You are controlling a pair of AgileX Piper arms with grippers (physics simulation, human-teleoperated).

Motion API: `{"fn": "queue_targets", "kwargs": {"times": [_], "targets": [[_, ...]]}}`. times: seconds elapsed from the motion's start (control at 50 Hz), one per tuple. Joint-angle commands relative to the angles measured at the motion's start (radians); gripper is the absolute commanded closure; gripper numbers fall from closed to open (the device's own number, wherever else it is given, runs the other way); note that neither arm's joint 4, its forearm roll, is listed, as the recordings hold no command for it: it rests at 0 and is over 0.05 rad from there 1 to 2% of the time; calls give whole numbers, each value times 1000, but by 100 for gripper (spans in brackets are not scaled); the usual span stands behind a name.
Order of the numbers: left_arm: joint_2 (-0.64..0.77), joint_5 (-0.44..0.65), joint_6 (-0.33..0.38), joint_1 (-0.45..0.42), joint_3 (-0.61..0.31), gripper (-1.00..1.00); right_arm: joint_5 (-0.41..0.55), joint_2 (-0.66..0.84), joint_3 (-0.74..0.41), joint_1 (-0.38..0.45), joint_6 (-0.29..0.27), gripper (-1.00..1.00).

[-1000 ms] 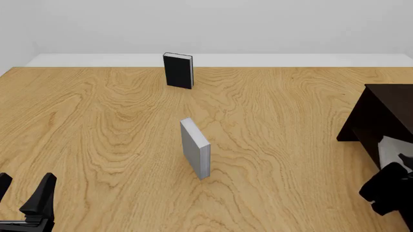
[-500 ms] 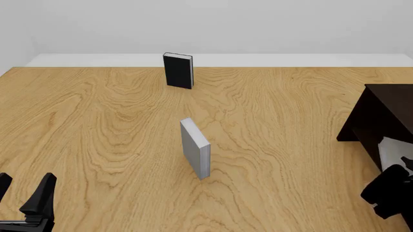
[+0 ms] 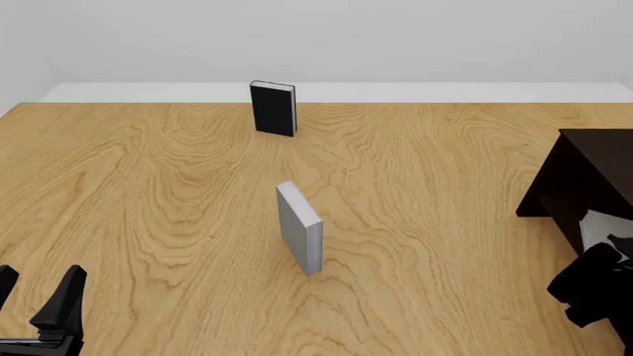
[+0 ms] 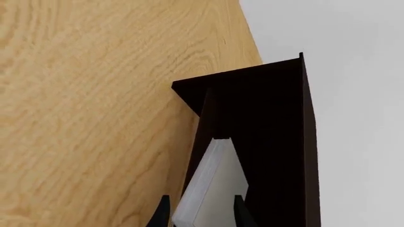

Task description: Pick up the book on the right and place it on the cabinet shelf.

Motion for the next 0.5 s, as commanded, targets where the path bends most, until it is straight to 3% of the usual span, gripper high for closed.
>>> {"fn": "queue_targets", "kwargs": {"times": [0.02,0.5], "targets": [[0,0,0,0,0,-100,17,32,-197,26,8,-100],[0,0,0,0,0,-100,40,105,-279,93,66,-100]]}}
